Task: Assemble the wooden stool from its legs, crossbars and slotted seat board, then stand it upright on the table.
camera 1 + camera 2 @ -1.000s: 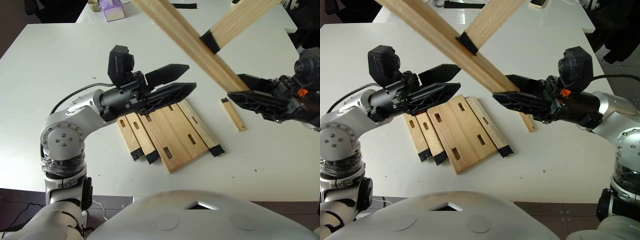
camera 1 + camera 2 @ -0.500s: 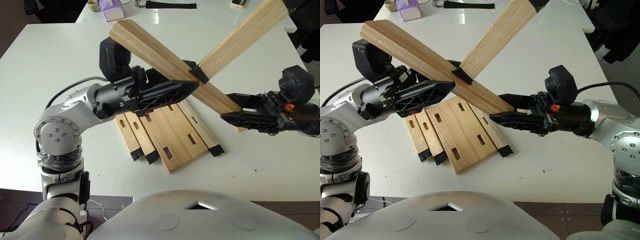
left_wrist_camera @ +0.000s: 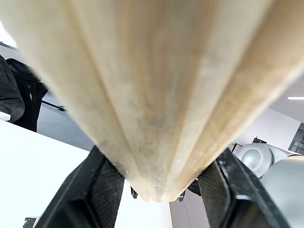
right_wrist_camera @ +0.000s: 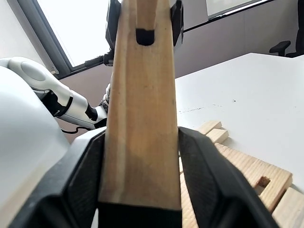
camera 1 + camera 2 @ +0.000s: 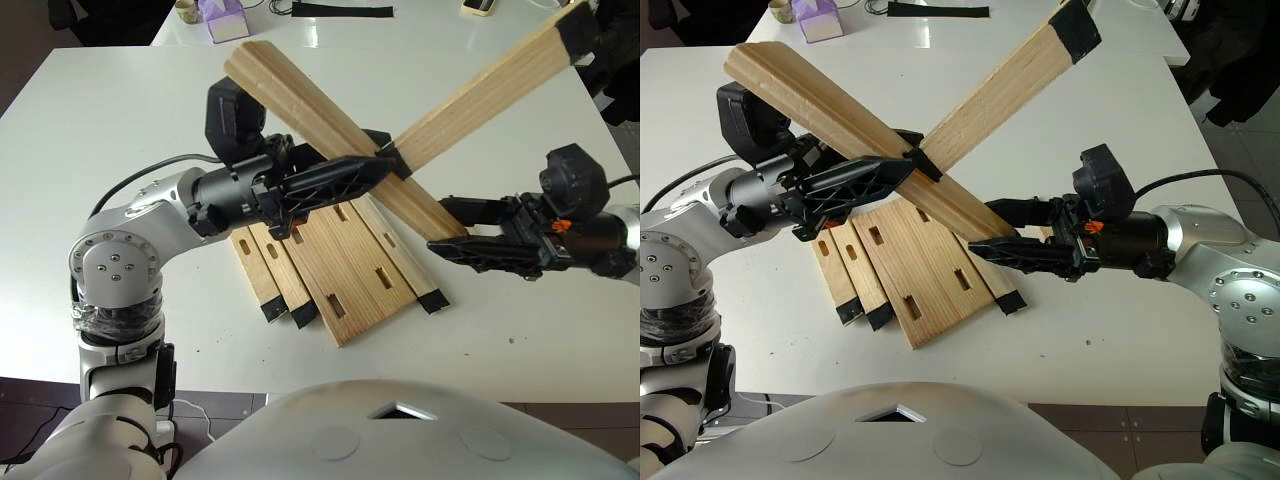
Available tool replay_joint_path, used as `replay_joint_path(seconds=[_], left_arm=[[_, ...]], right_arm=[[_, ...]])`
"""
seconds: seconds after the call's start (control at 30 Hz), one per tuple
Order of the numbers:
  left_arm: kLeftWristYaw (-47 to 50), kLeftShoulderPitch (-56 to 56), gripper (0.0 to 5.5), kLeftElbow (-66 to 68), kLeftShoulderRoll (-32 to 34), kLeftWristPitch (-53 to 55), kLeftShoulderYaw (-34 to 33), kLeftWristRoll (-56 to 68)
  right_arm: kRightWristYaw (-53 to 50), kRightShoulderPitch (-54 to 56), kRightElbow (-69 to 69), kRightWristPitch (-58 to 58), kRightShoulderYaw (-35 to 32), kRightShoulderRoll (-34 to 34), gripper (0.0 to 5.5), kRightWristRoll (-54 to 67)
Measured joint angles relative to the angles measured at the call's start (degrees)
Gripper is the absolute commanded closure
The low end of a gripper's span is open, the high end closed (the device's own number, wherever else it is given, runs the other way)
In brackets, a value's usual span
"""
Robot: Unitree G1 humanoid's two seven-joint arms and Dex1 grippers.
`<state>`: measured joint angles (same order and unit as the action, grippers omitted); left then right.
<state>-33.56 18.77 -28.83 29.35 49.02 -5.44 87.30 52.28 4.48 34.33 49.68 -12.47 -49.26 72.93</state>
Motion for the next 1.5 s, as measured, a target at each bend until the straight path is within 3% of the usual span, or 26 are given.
replay_joint_path(seconds=[0.37,0.53,0.73,0.9,1.17,1.5], left_arm=[[-0.67,3.89,3.45,8.53,4.56,-3.37,-10.42,-1.34],[1.61,12.89,3.45,21.24,7.16,-7.48,-15.33,-7.34],[2.57,17.27,3.45,27.83,6.7,-8.91,-16.89,-12.37],[4.57,18.34,3.45,29.27,4.44,-9.82,-17.76,-14.19],[4.54,18.77,3.45,28.94,1.56,-9.65,-17.35,-16.15],[4.51,17.41,3.45,26.34,0.04,-8.47,-17.09,-16.54]], right_arm=[[5.37,-8.92,-14.05,-10.28,1.37,-2.23,2.49,-23.22],[2.56,-7.66,-11.42,-15.19,11.27,3.16,2.49,-32.79],[2.34,4.65,-12.3,-17.23,27.76,12.99,2.49,-42.04],[1.46,18.86,-30.35,-25.81,38.62,24.37,2.49,-55.72],[0.06,28.99,-56.8,-38.51,42.6,36.27,2.49,-66.89],[-0.51,37.23,-72.23,-52.64,45.35,38.91,2.49,-77.72]])
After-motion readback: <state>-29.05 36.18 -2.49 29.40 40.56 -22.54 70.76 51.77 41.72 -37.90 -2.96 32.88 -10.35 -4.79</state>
